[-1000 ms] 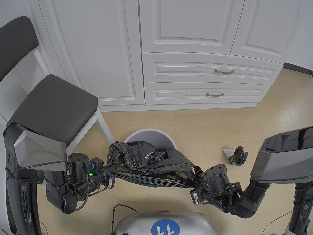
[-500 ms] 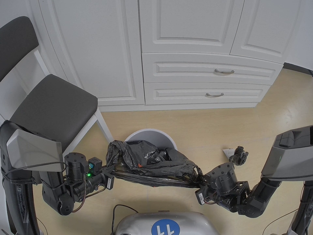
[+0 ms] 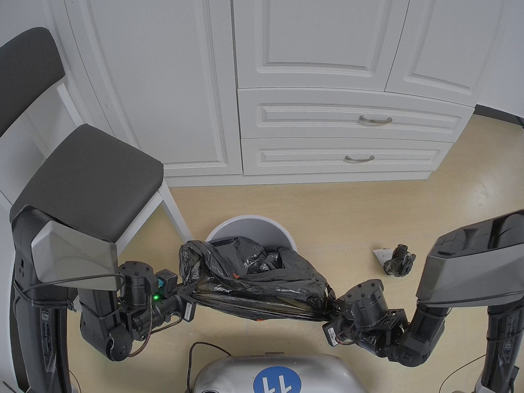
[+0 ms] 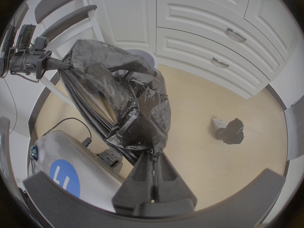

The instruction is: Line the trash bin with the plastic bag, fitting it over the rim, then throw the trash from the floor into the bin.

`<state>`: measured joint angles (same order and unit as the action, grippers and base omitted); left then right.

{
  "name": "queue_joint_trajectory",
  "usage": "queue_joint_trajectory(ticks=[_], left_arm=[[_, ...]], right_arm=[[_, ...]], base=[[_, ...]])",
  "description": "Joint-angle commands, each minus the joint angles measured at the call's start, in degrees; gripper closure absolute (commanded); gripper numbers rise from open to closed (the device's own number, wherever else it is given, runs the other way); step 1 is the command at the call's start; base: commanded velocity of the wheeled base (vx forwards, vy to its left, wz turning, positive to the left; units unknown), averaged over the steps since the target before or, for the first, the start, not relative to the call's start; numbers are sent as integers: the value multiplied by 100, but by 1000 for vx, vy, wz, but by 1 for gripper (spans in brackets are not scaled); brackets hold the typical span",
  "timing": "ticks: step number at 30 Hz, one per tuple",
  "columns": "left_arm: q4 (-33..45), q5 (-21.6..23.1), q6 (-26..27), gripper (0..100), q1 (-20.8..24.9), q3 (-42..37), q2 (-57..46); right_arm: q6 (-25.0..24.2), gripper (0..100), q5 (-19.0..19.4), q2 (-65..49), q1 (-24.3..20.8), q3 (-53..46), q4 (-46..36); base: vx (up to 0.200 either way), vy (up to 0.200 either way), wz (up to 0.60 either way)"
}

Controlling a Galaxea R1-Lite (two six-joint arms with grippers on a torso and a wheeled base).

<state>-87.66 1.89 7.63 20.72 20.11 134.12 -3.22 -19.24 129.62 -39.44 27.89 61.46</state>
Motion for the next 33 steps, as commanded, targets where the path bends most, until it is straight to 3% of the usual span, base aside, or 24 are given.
queue_joint_trajectory(ticks=[1, 2, 3, 9, 12, 13, 15, 18, 21, 23, 25, 27, 29, 30, 31, 33], left_arm=[[-14, 13, -25, 100, -33, 186, 396], [-14, 13, -25, 100, -33, 186, 396], [-14, 13, -25, 100, -33, 159, 352], [-14, 22, -25, 100, -16, 124, 176], [-14, 22, -34, 100, -16, 133, 44], [-14, 22, -34, 100, -16, 133, 44], [-14, 13, -34, 100, -25, 142, 44], [-14, 22, -42, 100, -25, 142, 79], [-14, 22, -51, 100, -33, 177, 62], [-23, 22, -42, 100, 2, 159, 62], [-23, 22, -25, 100, 19, 116, 70], [-23, 13, -16, 100, 28, 72, 35], [-23, 13, -16, 100, 19, 36, 0], [-23, 13, -16, 100, 19, 36, 0], [-23, 22, -25, 100, -16, 28, -26], [-23, 31, -34, 100, -16, 45, -18]], right_arm=[[32, 100, 78, 617, 120, -65, 577], [32, 100, 78, 617, 120, -65, 577], [216, 0, 166, 450, 129, -293, 647], [462, 0, 359, -403, 182, -768, 683], [963, 0, 825, -1273, 393, -1295, 691], [963, 0, 825, -1273, 393, -1295, 691], [1544, 0, 1291, -2134, 621, -1743, 691], [1684, 0, 1431, -2670, 674, -1875, 621], [1992, 0, 1388, -3294, 577, -1453, 278], [2115, 0, 1247, -3409, 446, -785, -495], [2106, 0, 913, -3417, 217, -161, -1277], [1957, 0, 271, -3268, -178, 1025, -2578], [1816, 0, 34, -3083, -442, 1737, -3185], [1816, 0, 34, -3083, -442, 1737, -3185], [1816, 0, -45, -2811, -688, 2502, -3730], [1869, 0, -63, -2468, -785, 3047, -4099]], base=[[0, 0, 0], [0, 0, 0], [0, 0, 0], [0, 0, 0], [0, 0, 0], [0, 0, 0], [0, 0, 0], [0, 0, 0], [0, 0, 0], [0, 0, 0], [0, 0, 0], [0, 0, 0], [0, 0, 0], [0, 0, 0], [0, 0, 0], [0, 0, 0]])
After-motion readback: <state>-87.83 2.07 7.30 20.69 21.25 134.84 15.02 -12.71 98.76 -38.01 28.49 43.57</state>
